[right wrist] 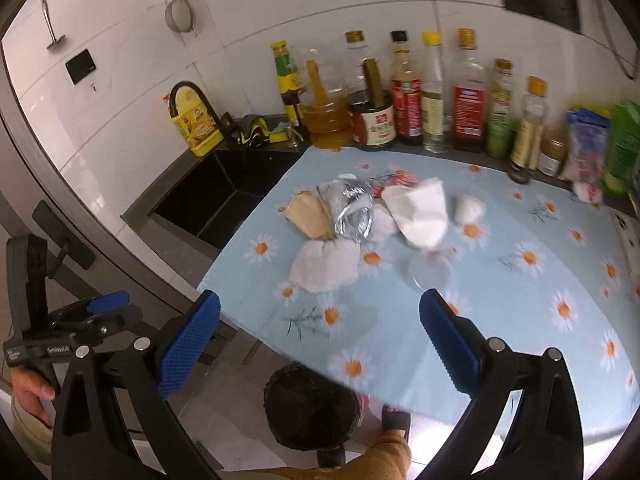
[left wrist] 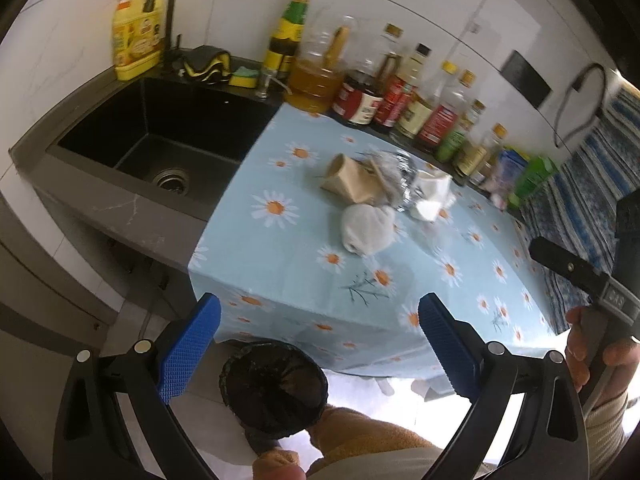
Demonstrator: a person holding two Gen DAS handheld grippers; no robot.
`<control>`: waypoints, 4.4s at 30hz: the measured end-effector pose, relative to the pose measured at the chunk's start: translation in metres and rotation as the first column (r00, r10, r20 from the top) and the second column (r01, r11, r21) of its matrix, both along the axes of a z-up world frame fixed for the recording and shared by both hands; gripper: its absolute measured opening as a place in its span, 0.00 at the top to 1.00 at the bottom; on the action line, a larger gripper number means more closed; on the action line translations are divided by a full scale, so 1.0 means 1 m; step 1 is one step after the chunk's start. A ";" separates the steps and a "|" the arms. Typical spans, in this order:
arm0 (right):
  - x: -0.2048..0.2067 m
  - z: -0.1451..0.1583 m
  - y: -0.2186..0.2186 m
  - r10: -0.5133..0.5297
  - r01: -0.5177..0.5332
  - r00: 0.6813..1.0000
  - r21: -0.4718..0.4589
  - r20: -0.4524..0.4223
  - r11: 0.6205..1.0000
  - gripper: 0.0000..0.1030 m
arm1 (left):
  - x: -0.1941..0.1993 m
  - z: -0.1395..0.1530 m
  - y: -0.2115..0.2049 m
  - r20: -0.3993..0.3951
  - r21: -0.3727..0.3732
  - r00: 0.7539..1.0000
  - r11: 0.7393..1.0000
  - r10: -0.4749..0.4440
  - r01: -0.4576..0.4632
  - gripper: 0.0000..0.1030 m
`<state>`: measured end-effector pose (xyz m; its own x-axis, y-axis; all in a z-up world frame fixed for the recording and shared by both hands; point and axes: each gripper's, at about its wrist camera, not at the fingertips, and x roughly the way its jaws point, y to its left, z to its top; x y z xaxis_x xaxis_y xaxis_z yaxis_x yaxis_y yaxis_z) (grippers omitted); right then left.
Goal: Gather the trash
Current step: 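Reach the right gripper to the crumpled foil and close on it, then grasp the white cloth with the left gripper while the right gripper holds the foil, then lower both grippers over the black bin and open the left gripper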
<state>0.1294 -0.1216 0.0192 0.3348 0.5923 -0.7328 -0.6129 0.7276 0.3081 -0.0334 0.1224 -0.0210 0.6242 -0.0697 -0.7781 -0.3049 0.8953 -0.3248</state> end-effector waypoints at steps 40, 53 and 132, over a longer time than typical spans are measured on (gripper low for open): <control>0.160 -0.106 0.106 0.202 -0.217 0.968 -0.093 -0.146 0.972 0.42 | 0.077 -0.076 0.001 -0.182 -0.109 0.969 0.976 0.169 -0.190 0.07; 0.155 -0.067 0.067 0.158 -0.161 0.982 -0.020 -0.102 0.987 0.42 | 0.102 -0.065 -0.019 -0.151 -0.076 0.985 0.992 0.084 -0.096 0.07; 0.000 -0.100 0.023 0.094 -0.102 0.969 -0.023 -0.229 0.995 0.42 | 0.036 -0.083 -0.021 -0.100 -0.128 0.993 0.991 -0.059 0.046 0.64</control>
